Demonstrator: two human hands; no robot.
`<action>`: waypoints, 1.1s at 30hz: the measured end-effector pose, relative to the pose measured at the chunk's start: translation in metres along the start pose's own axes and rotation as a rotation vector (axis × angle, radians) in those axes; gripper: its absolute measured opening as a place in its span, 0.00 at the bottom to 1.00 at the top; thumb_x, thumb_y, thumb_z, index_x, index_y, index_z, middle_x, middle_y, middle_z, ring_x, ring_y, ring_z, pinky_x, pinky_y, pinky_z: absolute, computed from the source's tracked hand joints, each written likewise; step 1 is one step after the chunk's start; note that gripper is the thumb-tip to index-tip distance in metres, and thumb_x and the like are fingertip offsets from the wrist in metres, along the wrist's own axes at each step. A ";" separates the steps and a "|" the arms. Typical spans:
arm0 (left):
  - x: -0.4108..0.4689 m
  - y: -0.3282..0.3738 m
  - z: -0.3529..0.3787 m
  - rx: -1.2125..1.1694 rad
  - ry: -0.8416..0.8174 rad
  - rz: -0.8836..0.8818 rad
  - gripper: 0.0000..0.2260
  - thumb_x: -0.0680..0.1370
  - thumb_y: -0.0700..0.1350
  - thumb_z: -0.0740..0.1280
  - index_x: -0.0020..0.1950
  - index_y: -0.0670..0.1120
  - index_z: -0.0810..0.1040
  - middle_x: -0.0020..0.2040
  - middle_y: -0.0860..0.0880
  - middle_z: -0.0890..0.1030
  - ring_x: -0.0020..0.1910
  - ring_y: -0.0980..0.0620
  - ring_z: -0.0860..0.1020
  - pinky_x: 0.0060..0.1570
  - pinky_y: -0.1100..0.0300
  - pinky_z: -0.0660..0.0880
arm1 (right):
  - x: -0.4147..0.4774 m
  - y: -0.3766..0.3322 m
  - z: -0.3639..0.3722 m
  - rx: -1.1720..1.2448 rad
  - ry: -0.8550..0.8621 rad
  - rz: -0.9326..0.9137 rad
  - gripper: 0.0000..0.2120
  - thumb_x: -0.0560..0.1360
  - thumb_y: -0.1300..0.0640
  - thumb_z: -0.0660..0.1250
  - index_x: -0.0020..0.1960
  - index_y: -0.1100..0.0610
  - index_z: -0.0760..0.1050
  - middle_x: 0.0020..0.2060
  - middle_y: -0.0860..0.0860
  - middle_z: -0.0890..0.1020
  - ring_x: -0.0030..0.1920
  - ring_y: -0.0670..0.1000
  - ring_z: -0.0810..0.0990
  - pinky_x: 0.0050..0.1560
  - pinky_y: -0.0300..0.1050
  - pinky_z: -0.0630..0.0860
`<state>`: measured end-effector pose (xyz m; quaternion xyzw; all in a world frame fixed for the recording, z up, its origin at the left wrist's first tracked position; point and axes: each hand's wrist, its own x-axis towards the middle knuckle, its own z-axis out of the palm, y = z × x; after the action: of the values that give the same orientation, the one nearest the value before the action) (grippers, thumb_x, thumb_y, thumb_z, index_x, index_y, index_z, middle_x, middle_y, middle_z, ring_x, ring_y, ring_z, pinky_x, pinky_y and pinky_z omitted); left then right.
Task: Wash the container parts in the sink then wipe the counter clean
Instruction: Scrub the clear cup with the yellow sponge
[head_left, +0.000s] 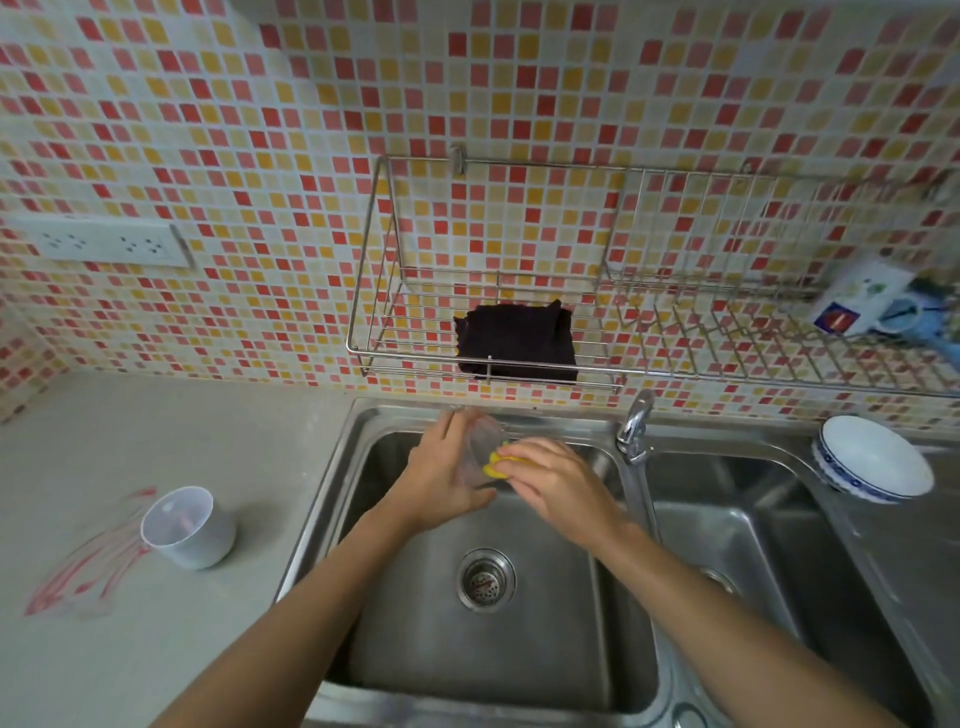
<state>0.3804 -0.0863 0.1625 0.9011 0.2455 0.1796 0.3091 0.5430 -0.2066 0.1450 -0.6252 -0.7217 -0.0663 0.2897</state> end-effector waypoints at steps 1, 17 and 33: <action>0.001 0.001 0.003 0.019 0.050 0.005 0.38 0.63 0.56 0.75 0.68 0.55 0.62 0.64 0.54 0.66 0.64 0.53 0.68 0.61 0.45 0.72 | 0.002 -0.002 0.000 0.016 0.012 0.010 0.14 0.71 0.63 0.74 0.55 0.53 0.82 0.55 0.50 0.83 0.55 0.52 0.79 0.56 0.49 0.76; 0.008 -0.004 -0.025 0.290 -0.045 0.178 0.33 0.63 0.46 0.77 0.67 0.48 0.71 0.64 0.51 0.75 0.62 0.49 0.70 0.63 0.61 0.65 | 0.017 -0.013 -0.012 -0.177 -0.092 -0.040 0.17 0.62 0.68 0.77 0.48 0.53 0.85 0.46 0.46 0.86 0.51 0.51 0.82 0.50 0.47 0.78; -0.002 0.013 -0.035 0.303 -0.192 0.175 0.26 0.71 0.43 0.72 0.68 0.43 0.72 0.63 0.47 0.76 0.62 0.49 0.72 0.56 0.76 0.52 | 0.005 -0.037 0.011 0.215 -0.162 0.328 0.17 0.69 0.70 0.68 0.50 0.53 0.85 0.48 0.49 0.86 0.52 0.47 0.81 0.60 0.42 0.74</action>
<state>0.3667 -0.0802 0.1966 0.9682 0.1600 0.0801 0.1750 0.5044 -0.2049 0.1481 -0.7032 -0.6339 0.1095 0.3027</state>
